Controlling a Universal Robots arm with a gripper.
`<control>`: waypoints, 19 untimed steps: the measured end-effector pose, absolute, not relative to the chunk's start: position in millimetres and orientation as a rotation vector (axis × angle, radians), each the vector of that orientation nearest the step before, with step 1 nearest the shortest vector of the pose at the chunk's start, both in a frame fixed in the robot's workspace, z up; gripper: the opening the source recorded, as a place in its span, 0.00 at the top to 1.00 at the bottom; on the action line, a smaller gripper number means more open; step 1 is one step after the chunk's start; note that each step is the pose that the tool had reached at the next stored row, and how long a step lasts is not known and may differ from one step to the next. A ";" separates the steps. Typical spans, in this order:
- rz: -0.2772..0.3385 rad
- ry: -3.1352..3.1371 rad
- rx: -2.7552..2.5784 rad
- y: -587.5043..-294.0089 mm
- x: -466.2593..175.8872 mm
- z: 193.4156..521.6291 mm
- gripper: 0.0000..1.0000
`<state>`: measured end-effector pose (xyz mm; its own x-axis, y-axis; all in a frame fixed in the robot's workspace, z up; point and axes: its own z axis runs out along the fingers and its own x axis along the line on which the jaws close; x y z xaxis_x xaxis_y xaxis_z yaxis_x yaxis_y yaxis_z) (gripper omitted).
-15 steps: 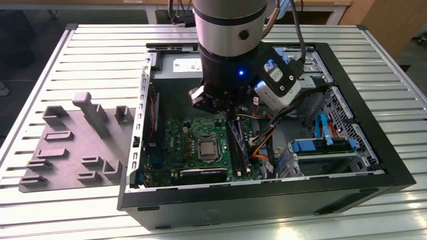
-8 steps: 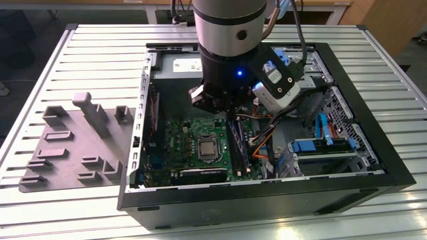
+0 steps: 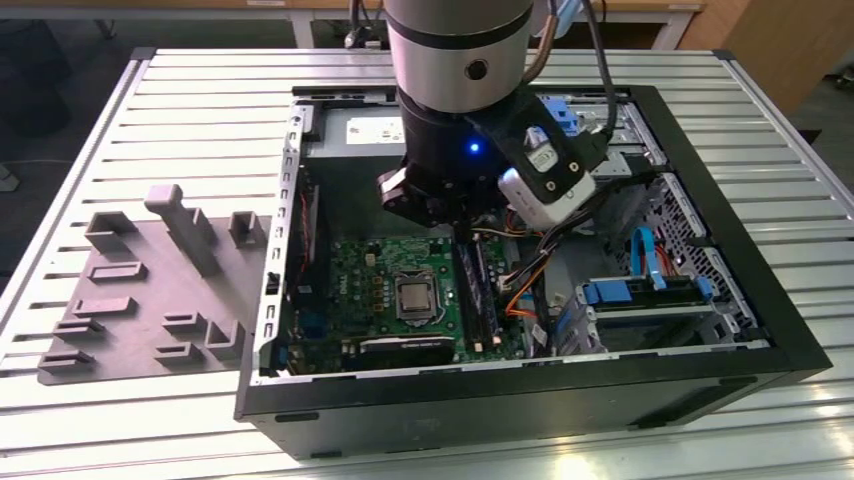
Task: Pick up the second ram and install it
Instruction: 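Insert the second ram into the second slot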
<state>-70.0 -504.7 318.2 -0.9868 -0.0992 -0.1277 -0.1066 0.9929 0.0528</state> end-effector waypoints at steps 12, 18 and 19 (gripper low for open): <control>0.082 3.013 -0.031 -504.7 -70.0 316.5 0.89; 0.082 3.013 -0.028 -504.7 -70.0 313.9 0.89; 0.082 3.013 -0.028 -504.7 -70.0 313.6 0.89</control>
